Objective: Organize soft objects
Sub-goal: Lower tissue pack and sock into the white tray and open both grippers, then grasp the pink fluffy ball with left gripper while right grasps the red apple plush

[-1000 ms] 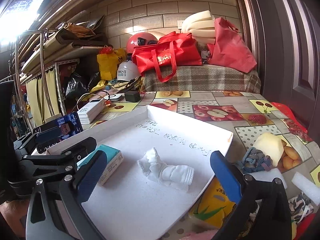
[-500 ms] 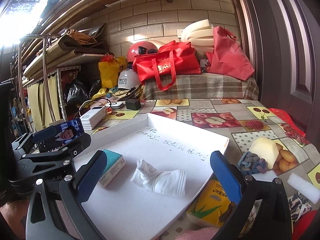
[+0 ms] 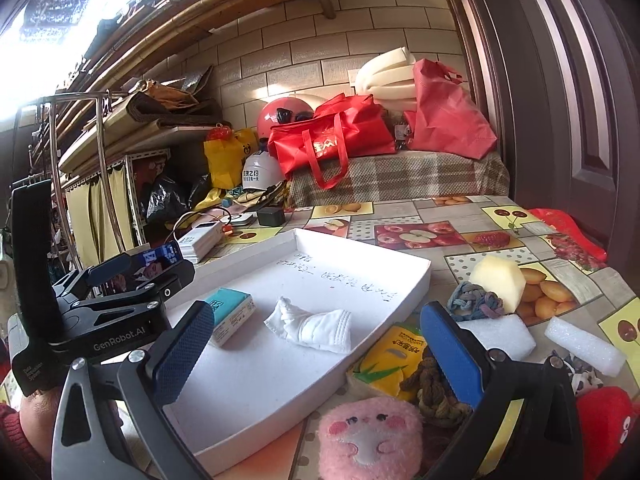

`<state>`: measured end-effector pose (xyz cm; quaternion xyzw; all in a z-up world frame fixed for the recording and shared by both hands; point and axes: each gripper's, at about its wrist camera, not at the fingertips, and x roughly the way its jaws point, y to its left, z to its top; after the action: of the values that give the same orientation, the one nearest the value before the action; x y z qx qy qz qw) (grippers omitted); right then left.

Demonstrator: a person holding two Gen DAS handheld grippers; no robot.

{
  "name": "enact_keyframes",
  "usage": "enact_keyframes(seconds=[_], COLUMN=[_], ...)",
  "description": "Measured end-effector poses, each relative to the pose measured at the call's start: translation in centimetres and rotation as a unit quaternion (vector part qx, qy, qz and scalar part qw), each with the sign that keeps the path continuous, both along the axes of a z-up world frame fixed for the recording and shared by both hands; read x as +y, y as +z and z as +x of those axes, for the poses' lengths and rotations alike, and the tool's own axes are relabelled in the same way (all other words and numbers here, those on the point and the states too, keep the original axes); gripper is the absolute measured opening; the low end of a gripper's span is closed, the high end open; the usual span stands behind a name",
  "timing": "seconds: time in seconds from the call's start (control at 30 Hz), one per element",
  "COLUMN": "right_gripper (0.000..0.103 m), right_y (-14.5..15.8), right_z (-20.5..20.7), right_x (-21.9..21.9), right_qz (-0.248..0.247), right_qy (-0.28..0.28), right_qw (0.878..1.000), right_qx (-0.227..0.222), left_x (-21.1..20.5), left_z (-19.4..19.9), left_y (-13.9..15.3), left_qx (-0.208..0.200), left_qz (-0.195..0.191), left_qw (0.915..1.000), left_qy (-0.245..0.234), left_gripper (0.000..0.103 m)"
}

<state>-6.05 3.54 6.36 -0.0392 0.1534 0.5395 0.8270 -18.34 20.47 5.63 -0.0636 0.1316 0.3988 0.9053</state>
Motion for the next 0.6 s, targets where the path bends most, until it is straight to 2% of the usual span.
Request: enact_keyframes(seconds=[0.23,0.3,0.37,0.43,0.5,0.6], right_gripper=[0.103,0.103,0.103,0.103,0.103,0.103], right_y=[1.9,1.9,1.6,1.2,1.2,1.6], right_z=[1.3,2.8,5.0,7.1,8.4,9.3], right_x=[-8.0,-9.7,-11.2,-13.5,-15.1,-16.5], right_qz=[0.102,0.103,0.097,0.116,0.116,0.099], right_qy=[-0.064,-0.092,-0.139,-0.152,-0.182,-0.191], right_qw=[0.992,0.990,0.985,0.979,0.974,0.976], right_qx=[-0.027,-0.011,0.030,0.064,0.060,0.027], left_x=[-3.2,-3.9,-4.4,-4.8,-5.2,-5.6], left_z=[0.9,1.1,1.3,1.3,1.2,1.7], left_y=[0.3,0.4,0.5,0.5,0.6,0.5], left_qx=[-0.006,-0.008,-0.007,-0.011,-0.020,-0.017], left_qz=[0.004,0.006,0.008,0.004,-0.003,-0.020], left_qw=[0.9979,0.9962,0.9949,0.9930,0.9901,0.9850], left_qy=[-0.064,-0.086,-0.100,-0.117,-0.139,-0.170], left_gripper=[0.103,0.103,0.103,0.103,0.102,0.102])
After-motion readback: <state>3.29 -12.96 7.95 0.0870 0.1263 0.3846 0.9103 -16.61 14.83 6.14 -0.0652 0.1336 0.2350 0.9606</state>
